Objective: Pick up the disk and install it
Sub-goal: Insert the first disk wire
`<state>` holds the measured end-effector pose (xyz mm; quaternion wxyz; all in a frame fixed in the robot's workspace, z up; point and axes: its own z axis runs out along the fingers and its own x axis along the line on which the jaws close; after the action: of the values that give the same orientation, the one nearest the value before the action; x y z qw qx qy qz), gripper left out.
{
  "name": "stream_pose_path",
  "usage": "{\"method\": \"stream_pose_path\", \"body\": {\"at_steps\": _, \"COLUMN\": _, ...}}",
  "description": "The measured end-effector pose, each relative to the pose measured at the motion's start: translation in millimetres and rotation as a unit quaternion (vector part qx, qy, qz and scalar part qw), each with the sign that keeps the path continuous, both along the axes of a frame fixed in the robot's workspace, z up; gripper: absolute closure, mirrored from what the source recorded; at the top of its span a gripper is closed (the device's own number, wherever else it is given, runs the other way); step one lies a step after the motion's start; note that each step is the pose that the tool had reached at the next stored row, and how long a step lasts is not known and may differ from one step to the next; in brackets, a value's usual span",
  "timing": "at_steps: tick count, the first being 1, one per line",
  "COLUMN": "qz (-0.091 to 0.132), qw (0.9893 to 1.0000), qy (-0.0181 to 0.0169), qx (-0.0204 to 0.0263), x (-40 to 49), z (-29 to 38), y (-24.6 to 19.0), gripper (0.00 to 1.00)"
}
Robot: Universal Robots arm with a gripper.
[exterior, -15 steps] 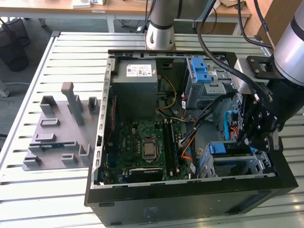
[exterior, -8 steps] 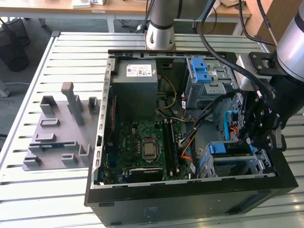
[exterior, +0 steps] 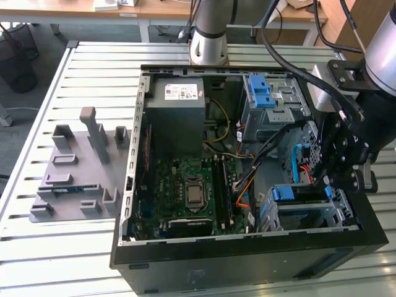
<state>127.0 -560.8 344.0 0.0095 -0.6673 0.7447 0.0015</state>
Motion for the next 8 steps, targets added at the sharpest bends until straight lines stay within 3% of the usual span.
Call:
{"method": "stream_pose_path", "body": {"at_steps": 3, "qz": 0.0, "qw": 1.0, "qy": 0.0, "qx": -0.0001, "x": 0.0, "z": 0.2, "y": 0.0, "gripper": 0.78}}
{"method": "stream_pose_path", "body": {"at_steps": 6, "qz": 0.0, "qw": 1.0, "qy": 0.0, "qx": -0.0001, "x": 0.0, "z": 0.3, "y": 0.0, "gripper": 0.89}}
{"method": "stream_pose_path", "body": {"at_steps": 8, "qz": 0.0, "qw": 1.0, "qy": 0.0, "qx": -0.0001, "x": 0.0, "z": 0.4, "y": 0.0, "gripper": 0.89}}
